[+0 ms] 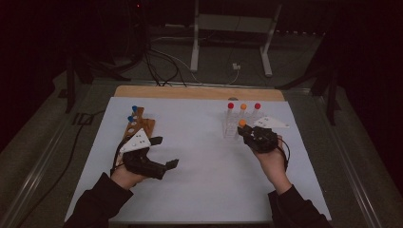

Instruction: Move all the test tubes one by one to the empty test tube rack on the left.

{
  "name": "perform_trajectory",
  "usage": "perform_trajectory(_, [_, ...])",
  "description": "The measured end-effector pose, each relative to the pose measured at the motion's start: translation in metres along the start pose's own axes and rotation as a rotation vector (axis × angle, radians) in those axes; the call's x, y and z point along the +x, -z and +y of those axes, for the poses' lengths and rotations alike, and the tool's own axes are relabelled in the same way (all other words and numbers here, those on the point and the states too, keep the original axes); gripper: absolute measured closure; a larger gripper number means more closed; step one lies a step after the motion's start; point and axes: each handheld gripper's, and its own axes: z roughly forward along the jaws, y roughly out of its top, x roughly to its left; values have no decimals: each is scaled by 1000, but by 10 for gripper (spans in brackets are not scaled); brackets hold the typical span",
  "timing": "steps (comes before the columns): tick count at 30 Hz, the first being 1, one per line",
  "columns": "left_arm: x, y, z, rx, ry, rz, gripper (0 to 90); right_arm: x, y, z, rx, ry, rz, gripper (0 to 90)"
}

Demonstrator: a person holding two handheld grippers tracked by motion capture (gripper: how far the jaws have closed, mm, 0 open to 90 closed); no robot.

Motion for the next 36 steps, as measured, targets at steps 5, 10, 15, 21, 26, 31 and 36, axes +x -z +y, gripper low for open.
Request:
perform_trajectory(5, [-3, -7, 7, -9, -6, -15, 21, 12, 1, -3, 11, 22, 37, 746])
perform_trajectory(10, [-5, -17, 13, -12, -3, -29, 22, 24, 1, -5, 17, 42, 82, 746])
perform_trajectory(15, [-8, -27, 18, -5, -3, -28, 23, 38, 0, -7, 21, 62, 124, 746])
perform_trajectory(21, [-11, -38, 27, -3, 0, -51, 42, 51, -1, -7, 21, 87, 159, 746])
perform_trajectory(26, [-15, -50, 37, -24, -13, -62, 97, 58, -3, -8, 18, 93, 185, 746])
perform_trajectory(31, [-18, -63, 44, -33, -16, -77, 189, 62, -3, -9, 20, 100, 197, 746])
perform_trajectory(36, [-20, -76, 48, -28, -21, -88, 284, 65, -4, -10, 29, 107, 208, 746])
